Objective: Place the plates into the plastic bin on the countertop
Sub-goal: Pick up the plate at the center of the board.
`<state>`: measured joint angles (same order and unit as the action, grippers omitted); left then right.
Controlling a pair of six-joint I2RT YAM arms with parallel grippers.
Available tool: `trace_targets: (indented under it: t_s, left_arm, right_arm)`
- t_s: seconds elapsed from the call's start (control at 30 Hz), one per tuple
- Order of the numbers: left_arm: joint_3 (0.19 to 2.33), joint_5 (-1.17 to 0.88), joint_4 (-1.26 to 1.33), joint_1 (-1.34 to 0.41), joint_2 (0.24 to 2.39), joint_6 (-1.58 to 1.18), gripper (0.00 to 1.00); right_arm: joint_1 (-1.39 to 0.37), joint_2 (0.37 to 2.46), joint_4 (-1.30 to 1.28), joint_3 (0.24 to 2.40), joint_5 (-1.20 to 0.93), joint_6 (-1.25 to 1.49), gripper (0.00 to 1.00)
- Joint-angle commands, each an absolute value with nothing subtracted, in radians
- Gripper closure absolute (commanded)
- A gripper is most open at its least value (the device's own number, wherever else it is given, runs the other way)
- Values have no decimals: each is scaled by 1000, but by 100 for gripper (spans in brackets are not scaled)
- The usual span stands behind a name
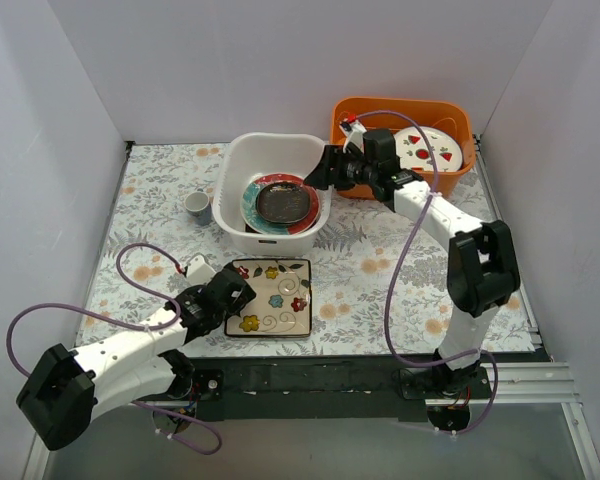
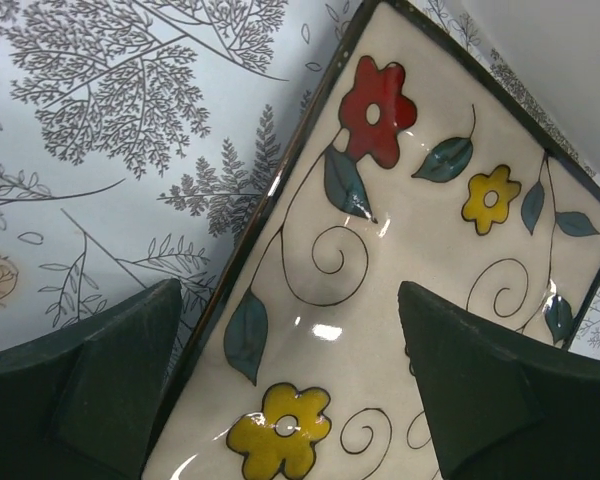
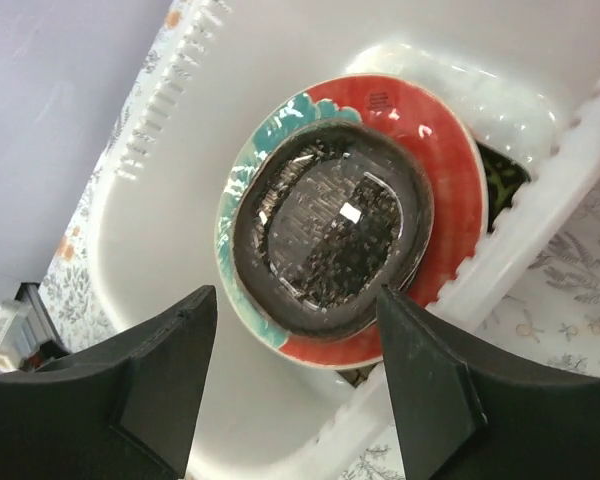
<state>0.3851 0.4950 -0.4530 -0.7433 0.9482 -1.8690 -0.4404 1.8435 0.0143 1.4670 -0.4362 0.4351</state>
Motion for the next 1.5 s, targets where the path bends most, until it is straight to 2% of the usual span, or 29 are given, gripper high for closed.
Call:
trace_targets:
  t_s: [0.0,0.1,0.2,0.33,0.5,0.8,1.07,1.3,1.47]
  left_arm:
    - [341,489,-376,-746,954,-1819,15]
    - [307,454,-319,-747,936,-1772,25]
    - [287,423,-282,-747,927,-1763,31]
    - [261,370,-242,-747,931,-1760,34]
    - [270,331,-183,-747,979,-1712,33]
    - [327,252,-77,-747,1124,-1657,32]
    - [362,192,-6,-747,1241,-1623,30]
    - [370,124,118,-752,1330,-1618,30]
    - [376,98,164,-765,1354,-1612,30]
  right_arm:
    - [-439,1662,175,1243,-503,472,28]
    - [-436,1569,247,1120,-557,492,28]
    - [-426,1505,284,985,-627,498,28]
    - [-422,1460,382,826,-696,557,28]
    - [-422,1473,387,671,-704,569,29]
    - [-417,1548,304,586,-658,551,31]
    - [-416,1620,382,519,-707,598,34]
    - [-416,1706,734,376,-805,779,39]
    - [-416,1801,1095,308,-880,940,41]
